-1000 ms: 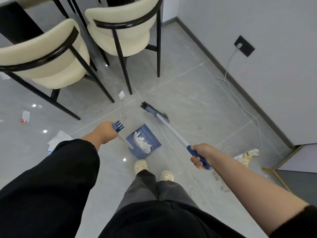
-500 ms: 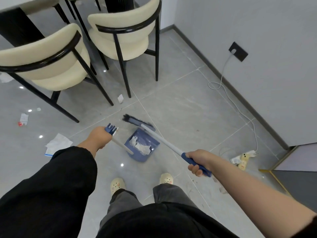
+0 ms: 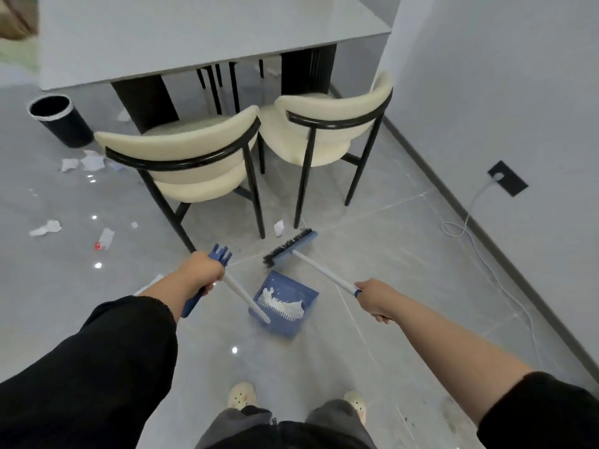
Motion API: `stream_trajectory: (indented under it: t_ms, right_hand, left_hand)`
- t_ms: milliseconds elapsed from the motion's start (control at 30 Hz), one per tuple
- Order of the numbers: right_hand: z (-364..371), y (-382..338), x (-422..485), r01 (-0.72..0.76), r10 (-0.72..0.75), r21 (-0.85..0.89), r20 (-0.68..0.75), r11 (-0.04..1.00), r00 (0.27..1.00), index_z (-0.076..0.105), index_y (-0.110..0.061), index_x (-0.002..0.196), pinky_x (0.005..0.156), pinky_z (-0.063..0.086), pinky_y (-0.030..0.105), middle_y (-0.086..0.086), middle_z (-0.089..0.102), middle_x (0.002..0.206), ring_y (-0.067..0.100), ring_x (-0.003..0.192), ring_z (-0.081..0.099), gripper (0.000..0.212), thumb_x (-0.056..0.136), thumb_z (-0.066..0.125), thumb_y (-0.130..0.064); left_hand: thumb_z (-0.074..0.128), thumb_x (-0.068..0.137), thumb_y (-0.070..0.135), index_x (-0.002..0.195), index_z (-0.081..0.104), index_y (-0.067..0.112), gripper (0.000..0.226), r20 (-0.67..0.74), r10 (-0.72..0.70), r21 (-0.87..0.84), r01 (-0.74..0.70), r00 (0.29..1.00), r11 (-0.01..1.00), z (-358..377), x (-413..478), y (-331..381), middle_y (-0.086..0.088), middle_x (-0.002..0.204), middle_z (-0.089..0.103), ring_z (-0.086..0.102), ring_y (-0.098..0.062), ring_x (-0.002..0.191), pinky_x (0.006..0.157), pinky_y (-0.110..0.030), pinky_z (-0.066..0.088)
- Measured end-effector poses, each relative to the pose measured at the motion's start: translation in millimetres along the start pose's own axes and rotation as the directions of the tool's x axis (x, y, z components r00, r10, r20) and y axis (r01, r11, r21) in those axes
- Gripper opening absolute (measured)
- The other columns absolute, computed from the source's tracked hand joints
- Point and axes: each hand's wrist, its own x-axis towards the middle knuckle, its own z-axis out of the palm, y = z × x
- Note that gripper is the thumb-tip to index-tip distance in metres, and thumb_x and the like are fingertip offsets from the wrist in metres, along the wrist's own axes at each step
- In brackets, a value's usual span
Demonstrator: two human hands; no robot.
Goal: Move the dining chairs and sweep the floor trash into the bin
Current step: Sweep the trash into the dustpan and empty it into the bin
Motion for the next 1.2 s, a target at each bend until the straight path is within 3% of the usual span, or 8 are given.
stream_trajectory:
  t_ms: [133, 333, 533, 633, 733, 933, 1000, 1200]
  right_hand:
    - [-19, -41, 9, -0.007, 0.003, -0.083, -0.047, 0.996, 0.999, 0.042, -0.019, 0.143, 0.044, 0.039, 0.026, 0.008, 0.048, 0.074, 0.020, 0.048, 0.044, 0.045, 0.100, 0.030, -0.009]
    - [-37, -102, 63, 0.043, -0.066, -0.261, -0.079, 0.964, 0.995, 0.041, -0.011, 0.144, 0.049, 0.034, 0.021, 0.011, 0.056, 0.123, 0.020, 0.070, 0.051, 0.043, 0.101, 0.036, -0.010]
    - [-29, -140, 128, -0.041, 0.078, -0.302, 0.111, 0.952, 0.991, 0.042, 0.000, 0.133, 0.042, 0.036, 0.029, 0.014, 0.046, 0.067, 0.022, 0.050, 0.043, 0.035, 0.100, 0.034, -0.008]
    - [-17, -125, 133, -0.139, 0.166, -0.136, 0.212, 0.981, 0.963, 0.039, -0.001, 0.111, 0.036, 0.032, 0.015, 0.013, 0.048, 0.050, 0.019, 0.036, 0.040, 0.023, 0.102, 0.028, -0.018]
    - [1, -98, 123, -0.270, 0.253, 0.037, 0.245, 0.962, 0.936, 0.043, -0.003, 0.103, 0.038, 0.027, 0.012, 0.009, 0.045, 0.045, 0.015, 0.031, 0.033, 0.025, 0.101, 0.029, -0.023]
    - [31, -74, 64, -0.316, 0.264, 0.173, 0.268, 0.933, 0.927, 0.046, -0.014, 0.127, 0.039, 0.021, 0.006, 0.007, 0.038, 0.047, 0.011, 0.022, 0.026, 0.034, 0.098, 0.027, -0.016]
    - [39, -75, 47, -0.291, 0.261, 0.148, 0.190, 0.945, 0.946, 0.050, -0.008, 0.114, 0.040, 0.022, 0.011, 0.008, 0.041, 0.041, 0.013, 0.025, 0.030, 0.028, 0.096, 0.029, -0.015]
    - [85, -105, -5, -0.126, 0.119, 0.129, 0.062, 0.984, 0.991, 0.031, -0.022, 0.150, 0.043, 0.029, 0.024, 0.013, 0.046, 0.057, 0.021, 0.043, 0.038, 0.052, 0.099, 0.025, -0.015]
  left_hand:
    - [0.052, 0.085, -0.002, 0.085, 0.054, 0.004, 0.006, 0.029, 0.042, 0.074, -0.044, 0.999, 0.996, -27, 16, 6, -0.012, 0.062, 0.051, 0.046, -0.022, 0.046, 0.042, -0.026, 0.039]
    - [0.050, 0.083, -0.004, 0.082, 0.052, 0.007, 0.010, 0.012, 0.004, -0.034, -0.004, 1.000, 0.999, -46, 38, 9, -0.010, 0.059, 0.049, 0.045, -0.022, 0.044, 0.041, -0.023, 0.039]
    - [0.050, 0.082, -0.006, 0.073, 0.053, 0.006, 0.015, 0.009, -0.037, -0.026, 0.038, 0.999, 0.999, -59, 54, 8, -0.016, 0.060, 0.051, 0.046, -0.025, 0.047, 0.043, -0.024, 0.037]
    - [0.046, 0.081, -0.008, 0.082, 0.050, -0.003, 0.007, 0.020, -0.088, -0.106, 0.090, 0.996, 0.990, -64, 53, 5, -0.017, 0.060, 0.046, 0.040, -0.024, 0.048, 0.047, -0.024, 0.031]
    - [0.044, 0.081, -0.009, 0.083, 0.046, 0.000, 0.010, 0.040, -0.098, -0.149, 0.102, 0.994, 0.984, -73, 43, 3, -0.013, 0.060, 0.040, 0.035, -0.019, 0.047, 0.047, -0.023, 0.028]
    - [0.043, 0.083, -0.009, 0.100, 0.052, -0.004, 0.019, 0.075, -0.051, -0.108, 0.059, 0.996, 0.992, -89, 34, -18, -0.012, 0.060, 0.039, 0.033, -0.019, 0.046, 0.046, -0.022, 0.027]
    - [0.043, 0.083, -0.008, 0.107, 0.054, -0.007, 0.026, 0.083, -0.042, -0.100, 0.050, 0.996, 0.994, -93, 30, -33, -0.012, 0.060, 0.040, 0.034, -0.019, 0.045, 0.045, -0.022, 0.028]
    - [0.043, 0.083, -0.009, 0.097, 0.053, -0.005, 0.018, 0.106, -0.012, -0.061, 0.019, 0.994, 0.998, -110, 9, -81, -0.010, 0.057, 0.038, 0.032, -0.018, 0.044, 0.044, -0.022, 0.027]
